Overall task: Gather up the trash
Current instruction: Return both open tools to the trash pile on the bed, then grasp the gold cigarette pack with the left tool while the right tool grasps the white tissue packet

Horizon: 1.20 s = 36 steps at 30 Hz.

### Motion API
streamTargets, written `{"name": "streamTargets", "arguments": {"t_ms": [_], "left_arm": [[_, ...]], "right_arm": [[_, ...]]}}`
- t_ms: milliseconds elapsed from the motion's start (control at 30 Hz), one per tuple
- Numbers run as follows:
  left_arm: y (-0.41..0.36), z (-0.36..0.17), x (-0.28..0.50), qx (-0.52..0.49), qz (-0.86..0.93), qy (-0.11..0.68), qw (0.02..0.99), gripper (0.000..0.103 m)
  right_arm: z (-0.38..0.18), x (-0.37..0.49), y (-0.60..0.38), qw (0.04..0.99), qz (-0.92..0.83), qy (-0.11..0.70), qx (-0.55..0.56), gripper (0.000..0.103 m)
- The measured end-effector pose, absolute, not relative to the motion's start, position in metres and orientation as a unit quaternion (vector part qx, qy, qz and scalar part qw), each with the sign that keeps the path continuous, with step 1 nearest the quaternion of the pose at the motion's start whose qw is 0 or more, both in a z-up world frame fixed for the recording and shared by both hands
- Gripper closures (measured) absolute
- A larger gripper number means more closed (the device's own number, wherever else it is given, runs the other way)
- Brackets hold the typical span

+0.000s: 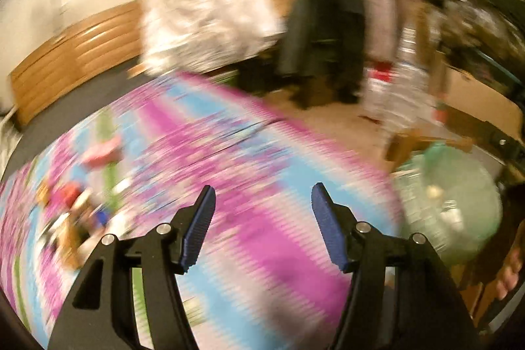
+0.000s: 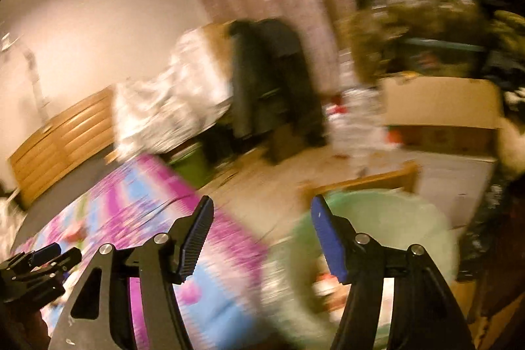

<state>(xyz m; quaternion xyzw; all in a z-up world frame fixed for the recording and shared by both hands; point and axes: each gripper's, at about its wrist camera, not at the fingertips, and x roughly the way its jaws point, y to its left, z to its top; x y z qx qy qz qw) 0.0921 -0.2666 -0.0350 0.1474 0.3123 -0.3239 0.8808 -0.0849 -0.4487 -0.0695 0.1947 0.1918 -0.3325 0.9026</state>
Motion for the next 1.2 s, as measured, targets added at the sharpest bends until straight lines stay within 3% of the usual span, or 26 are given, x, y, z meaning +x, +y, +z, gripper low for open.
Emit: {"name": "streamTargets", "arguments": {"t_ms": [200,367,533,567,700,733,833,1000,1200], "left_arm": [[-0.113,-0.07,0.154,0.106,-0.204,0.369,0.901,0.045],[-0.029,-0.092,0.217,0.049,-0.137,0.395,0.907,0.045],[-0.022,-0.113,0.275,0.024,-0.161,0.41,0.897,0.044],[-0.026,-0.119,0.283,0.027,-0.169,0.416,0.893,0.04],[-0.054,-0.15,0.313,0.085,-0.174,0.436,0.879,0.039],[-0.06,-0.156,0.315,0.107,-0.169,0.441,0.875,0.051],[-0.047,-0.154,0.307,0.08,-0.175,0.438,0.878,0.055],[0.003,-0.13,0.25,0.021,-0.157,0.415,0.896,0.055],[0.064,-0.109,0.177,0.032,-0.097,0.397,0.912,0.055]], "right_arm": [[-0.096,0.006,-0.365,0.923,-0.177,0.282,0.192,0.032],[-0.113,0.063,-0.302,0.922,-0.104,0.34,0.155,0.028],[-0.12,0.093,-0.277,0.916,-0.091,0.365,0.14,0.026],[-0.122,0.094,-0.278,0.914,-0.091,0.369,0.145,0.026],[-0.129,0.106,-0.284,0.904,-0.091,0.386,0.16,0.026],[-0.13,0.107,-0.283,0.903,-0.088,0.389,0.16,0.026],[-0.128,0.112,-0.273,0.906,-0.068,0.393,0.138,0.026],[-0.112,0.149,-0.233,0.919,0.003,0.384,0.088,0.027],[-0.09,0.243,-0.133,0.908,0.198,0.369,0.007,0.028]]}}
